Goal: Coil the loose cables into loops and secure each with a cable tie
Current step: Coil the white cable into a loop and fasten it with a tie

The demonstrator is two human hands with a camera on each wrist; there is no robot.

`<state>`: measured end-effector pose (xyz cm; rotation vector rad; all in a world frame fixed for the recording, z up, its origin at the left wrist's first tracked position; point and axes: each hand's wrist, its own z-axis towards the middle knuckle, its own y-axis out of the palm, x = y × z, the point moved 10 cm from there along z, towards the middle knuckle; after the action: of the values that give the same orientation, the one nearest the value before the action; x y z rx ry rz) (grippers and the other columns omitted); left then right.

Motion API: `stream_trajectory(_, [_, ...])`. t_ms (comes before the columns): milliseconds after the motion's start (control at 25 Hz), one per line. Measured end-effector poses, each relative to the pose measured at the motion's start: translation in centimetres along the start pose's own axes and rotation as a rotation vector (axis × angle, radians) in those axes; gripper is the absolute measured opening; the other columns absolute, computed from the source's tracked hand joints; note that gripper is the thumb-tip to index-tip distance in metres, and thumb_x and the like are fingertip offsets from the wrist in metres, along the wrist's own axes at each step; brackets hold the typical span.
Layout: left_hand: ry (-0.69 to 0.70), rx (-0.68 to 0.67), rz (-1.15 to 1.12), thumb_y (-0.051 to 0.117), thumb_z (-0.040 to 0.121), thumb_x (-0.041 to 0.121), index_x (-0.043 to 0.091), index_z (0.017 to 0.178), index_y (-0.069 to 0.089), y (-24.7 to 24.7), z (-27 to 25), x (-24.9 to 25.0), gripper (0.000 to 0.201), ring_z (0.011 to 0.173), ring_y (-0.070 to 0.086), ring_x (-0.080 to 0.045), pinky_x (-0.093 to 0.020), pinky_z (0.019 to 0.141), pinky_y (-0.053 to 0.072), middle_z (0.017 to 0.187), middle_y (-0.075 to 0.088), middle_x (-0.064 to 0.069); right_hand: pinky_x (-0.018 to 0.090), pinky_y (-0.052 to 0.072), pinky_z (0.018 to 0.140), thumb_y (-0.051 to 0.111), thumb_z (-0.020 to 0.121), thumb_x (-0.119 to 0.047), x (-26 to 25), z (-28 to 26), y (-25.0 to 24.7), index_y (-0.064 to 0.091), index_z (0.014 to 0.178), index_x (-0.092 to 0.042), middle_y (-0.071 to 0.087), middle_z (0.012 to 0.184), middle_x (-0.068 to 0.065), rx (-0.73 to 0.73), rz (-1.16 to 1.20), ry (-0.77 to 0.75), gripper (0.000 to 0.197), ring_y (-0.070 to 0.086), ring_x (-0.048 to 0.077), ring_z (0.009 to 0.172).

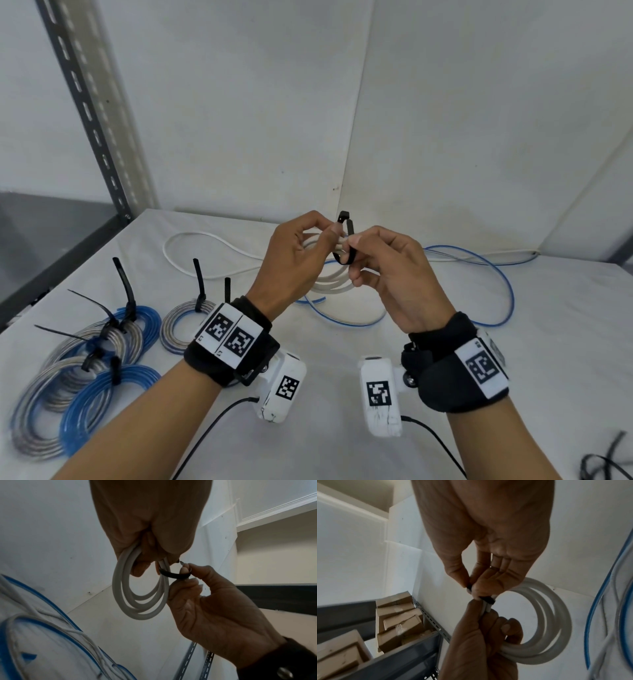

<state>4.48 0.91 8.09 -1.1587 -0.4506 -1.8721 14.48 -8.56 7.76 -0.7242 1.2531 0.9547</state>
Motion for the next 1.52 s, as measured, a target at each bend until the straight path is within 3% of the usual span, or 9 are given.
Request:
stream_trajectory(200, [0.026,-0.03,0.022,0.06,0.103,0.019,0.006,0.087,0.066,0.6,-0.1,0.2,0.022,0.057,0.061,-0.004,-0.023,0.064,0.049,0.064,0.068,0.01,0.024,0.046,0.055,0.059,0.097,-0.007,0.3,0.0,-0.2,0.064,0.07,-0.008,0.062,0.072,0.01,0.027,-0.017,0.044,0.028,0.05,0.017,0.056])
stream_trajectory(400, [0.018,-0.045,0.038,0.06,0.102,0.017,0.006,0.094,0.068,0.6,-0.2,0.1,0.016,0.055,0.061,0.0,-0.014,0.061,0.045,0.064,0.068,0.015,0.022,0.047,0.053,0.059,0.097,-0.008,0.8,0.1,-0.4,0.068,0.08,-0.005,0.064,0.072,0.009,0.064,0.032,0.066,0.02,0.052,0.016,0.055])
stream_trajectory(480, [0.012,-0.043,0.034,0.06,0.103,0.017,0.011,0.104,0.071,0.5,-0.2,0.0,0.013,0.062,0.066,0.0,-0.016,0.065,0.049,0.069,0.071,0.016,0.022,0.048,0.053,0.059,0.098,-0.008,0.8,0.1,-0.6,0.068,0.083,-0.004,0.065,0.071,0.008,0.069,0.04,0.07,0.018,0.052,0.016,0.055])
stream_trajectory(560, [0.011,-0.032,0.03,0.06,0.103,0.017,0.015,0.104,0.071,0.3,-0.1,0.0,0.011,0.065,0.067,-0.001,-0.018,0.066,0.05,0.071,0.072,0.016,0.022,0.048,0.053,0.059,0.098,-0.008,0.8,0.1,-0.6,0.067,0.081,-0.005,0.065,0.071,0.008,0.061,0.034,0.067,0.02,0.053,0.017,0.055])
stream_trajectory(760, [0.016,-0.009,0.045,0.061,0.102,0.019,0.012,0.103,0.071,0.3,-0.1,0.0,0.012,0.056,0.061,-0.002,-0.028,0.065,0.053,0.069,0.071,0.008,0.024,0.048,0.055,0.058,0.097,-0.007,0.6,0.0,-0.2,0.065,0.073,-0.007,0.062,0.073,0.011,0.027,0.007,0.049,0.026,0.052,0.019,0.058])
stream_trajectory(920, [0.023,-0.015,0.066,0.061,0.102,0.017,0.008,0.104,0.07,0.4,-0.1,0.0,0.013,0.053,0.06,-0.001,-0.021,0.061,0.05,0.064,0.069,0.011,0.024,0.048,0.055,0.058,0.098,-0.007,0.7,0.0,-0.2,0.067,0.07,-0.011,0.062,0.073,0.011,0.025,-0.002,0.047,0.029,0.052,0.019,0.058])
stream_trajectory(1160, [0.039,-0.028,0.095,0.062,0.101,0.017,0.01,0.103,0.071,0.9,-0.2,0.4,0.012,0.056,0.062,0.0,-0.013,0.06,0.042,0.069,0.07,0.01,0.023,0.047,0.054,0.058,0.098,-0.008,0.8,0.2,-1.1,0.066,0.085,-0.003,0.064,0.071,0.009,0.071,0.07,0.079,0.017,0.052,0.016,0.055])
stream_trajectory(1360, [0.029,0.003,0.072,0.063,0.101,0.022,0.017,0.1,0.07,0.2,0.1,0.3,0.009,0.059,0.062,-0.007,-0.032,0.062,0.052,0.068,0.071,0.011,0.024,0.048,0.056,0.058,0.097,-0.006,0.5,0.0,-0.3,0.063,0.072,-0.009,0.062,0.07,0.008,0.0,0.056,0.047,0.026,0.053,0.019,0.057])
stream_trajectory(1520, [0.015,-0.017,0.063,0.061,0.102,0.021,0.016,0.102,0.07,0.3,0.1,0.3,0.01,0.06,0.064,-0.006,-0.031,0.064,0.052,0.067,0.07,0.011,0.025,0.048,0.056,0.059,0.097,-0.006,0.2,0.0,-0.2,0.062,0.072,-0.009,0.061,0.072,0.011,-0.022,0.054,0.024,0.025,0.052,0.02,0.059])
